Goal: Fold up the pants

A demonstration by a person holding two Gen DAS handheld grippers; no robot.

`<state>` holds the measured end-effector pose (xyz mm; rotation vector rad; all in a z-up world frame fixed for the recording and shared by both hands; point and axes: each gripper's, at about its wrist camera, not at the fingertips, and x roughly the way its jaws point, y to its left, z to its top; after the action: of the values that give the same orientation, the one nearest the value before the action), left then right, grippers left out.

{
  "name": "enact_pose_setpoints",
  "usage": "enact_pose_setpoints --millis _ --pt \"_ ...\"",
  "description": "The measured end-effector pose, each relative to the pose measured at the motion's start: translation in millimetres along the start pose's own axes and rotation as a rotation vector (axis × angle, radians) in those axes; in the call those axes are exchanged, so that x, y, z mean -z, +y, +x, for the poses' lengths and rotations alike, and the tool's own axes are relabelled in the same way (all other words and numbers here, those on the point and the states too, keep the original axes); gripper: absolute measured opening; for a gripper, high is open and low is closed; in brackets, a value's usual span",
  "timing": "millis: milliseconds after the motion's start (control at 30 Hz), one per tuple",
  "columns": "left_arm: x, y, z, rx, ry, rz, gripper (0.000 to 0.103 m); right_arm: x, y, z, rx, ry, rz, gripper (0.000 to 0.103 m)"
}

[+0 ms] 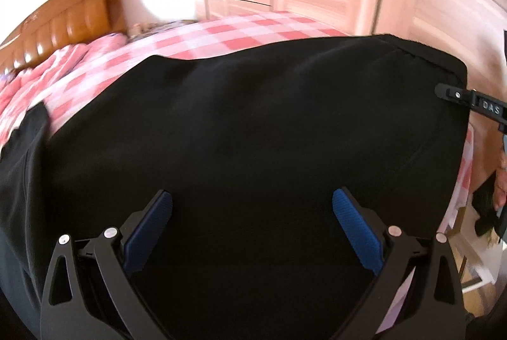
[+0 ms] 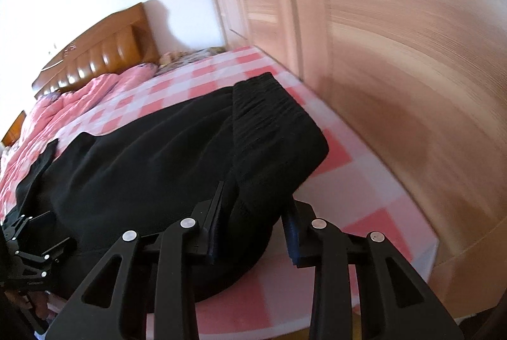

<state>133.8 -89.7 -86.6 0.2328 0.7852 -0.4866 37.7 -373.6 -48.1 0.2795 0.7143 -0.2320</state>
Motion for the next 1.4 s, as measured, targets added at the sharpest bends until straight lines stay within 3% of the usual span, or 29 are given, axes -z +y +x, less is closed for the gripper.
enact_pose_setpoints --millis 100,133,200,233,267,300,333,467,567,700,800,900,967,1067,1167,1400 --pt "0 -6 0 -0.003 -0.007 0.015 0.101 0 -2 1 -0.02 0.011 -0.006 0.034" --pt "1 -4 0 0.004 -0.003 0.007 0.101 0 -1 -1 -0.023 0.018 -0.013 0.043" --pt "4 4 -10 0.011 0.003 -0.017 0.101 -1 -1 -8 -0.021 0.035 -0.016 0.045" --pt "5 8 -16 0.01 -0.007 -0.02 0.101 0 -1 -15 -0.018 0.029 -0.018 0.055" --pt "10 12 -30 0.003 -0.032 -0.016 0.101 0 -1 -22 -0.009 0.01 -0.021 0.083" --pt "14 16 -41 -0.012 -0.05 -0.011 0.101 0 -1 -31 0.005 -0.023 -0.021 0.094" --pt "20 22 -57 -0.046 -0.075 -0.007 0.101 2 2 -43 0.015 -0.069 -0.033 0.096" --pt "45 66 -97 -0.154 -0.104 -0.07 0.101 0 21 -70 0.028 -0.148 -0.099 0.096" --pt "69 126 -119 -0.248 -0.086 -0.188 0.101 -5 53 -76 -0.077 -0.149 -0.149 0.096" --pt "109 229 -151 -0.4 -0.071 -0.429 0.101 -1 133 -59 -0.194 -0.1 -0.328 0.096" --pt "136 310 -164 -0.522 -0.029 -0.603 0.101 -2 179 -37 -0.265 -0.056 -0.391 0.096" --pt "157 365 -167 -0.542 0.022 -0.711 0.1 -2 230 0 -0.336 0.05 -0.431 0.096" --pt "162 378 -158 -0.554 0.062 -0.721 0.1 4 255 15 -0.356 0.104 -0.455 0.096" --pt "176 389 -143 -0.608 0.134 -0.7 0.102 19 289 42 -0.302 0.208 -0.53 0.096" --pt "184 394 -141 -0.601 0.125 -0.705 0.102 30 308 68 -0.23 0.282 -0.59 0.096" --pt "175 410 -131 -0.615 0.182 -0.708 0.102 28 310 83 -0.23 0.31 -0.57 0.099"
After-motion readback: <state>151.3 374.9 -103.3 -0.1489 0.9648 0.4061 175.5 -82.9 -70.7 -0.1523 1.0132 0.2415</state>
